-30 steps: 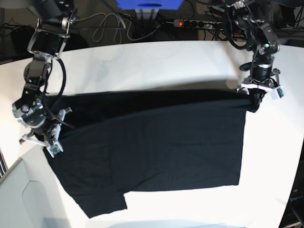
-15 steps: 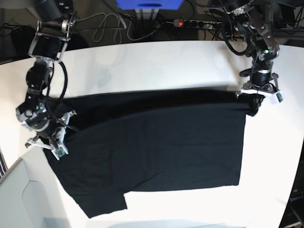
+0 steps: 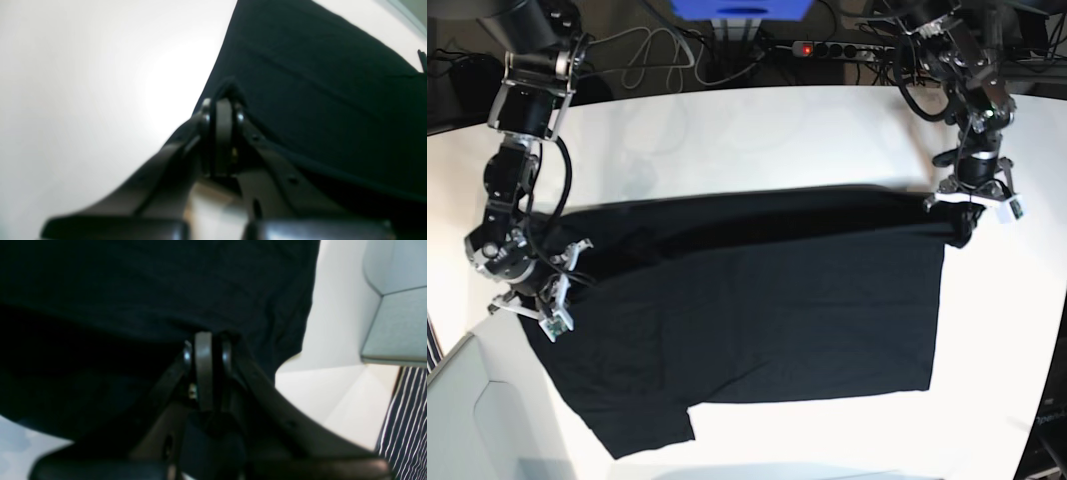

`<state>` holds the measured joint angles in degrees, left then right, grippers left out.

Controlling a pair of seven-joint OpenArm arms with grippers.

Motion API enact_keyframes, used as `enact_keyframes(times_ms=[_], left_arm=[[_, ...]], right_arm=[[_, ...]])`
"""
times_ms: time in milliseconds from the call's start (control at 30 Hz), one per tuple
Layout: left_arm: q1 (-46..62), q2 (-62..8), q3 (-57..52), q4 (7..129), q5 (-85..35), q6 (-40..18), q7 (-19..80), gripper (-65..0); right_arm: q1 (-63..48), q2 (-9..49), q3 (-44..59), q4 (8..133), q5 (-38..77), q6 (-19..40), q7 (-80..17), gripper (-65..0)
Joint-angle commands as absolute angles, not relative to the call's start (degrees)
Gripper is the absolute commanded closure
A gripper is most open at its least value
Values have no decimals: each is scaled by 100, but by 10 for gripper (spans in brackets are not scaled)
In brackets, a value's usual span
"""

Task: Fold the T-shirt properly
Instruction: 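Lower the held shoulder edge onto the shirt body with both grippers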

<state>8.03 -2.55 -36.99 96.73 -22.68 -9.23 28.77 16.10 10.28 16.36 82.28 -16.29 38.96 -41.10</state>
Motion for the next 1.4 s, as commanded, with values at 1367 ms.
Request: enact_keyframes(times_ms=[1367], left_arm=[[-453,-664,-3741,8136,-2352,-927,3231,-68]], right_arm=[[1736,998,1648,8338,-1569,4000,-3925,-243]])
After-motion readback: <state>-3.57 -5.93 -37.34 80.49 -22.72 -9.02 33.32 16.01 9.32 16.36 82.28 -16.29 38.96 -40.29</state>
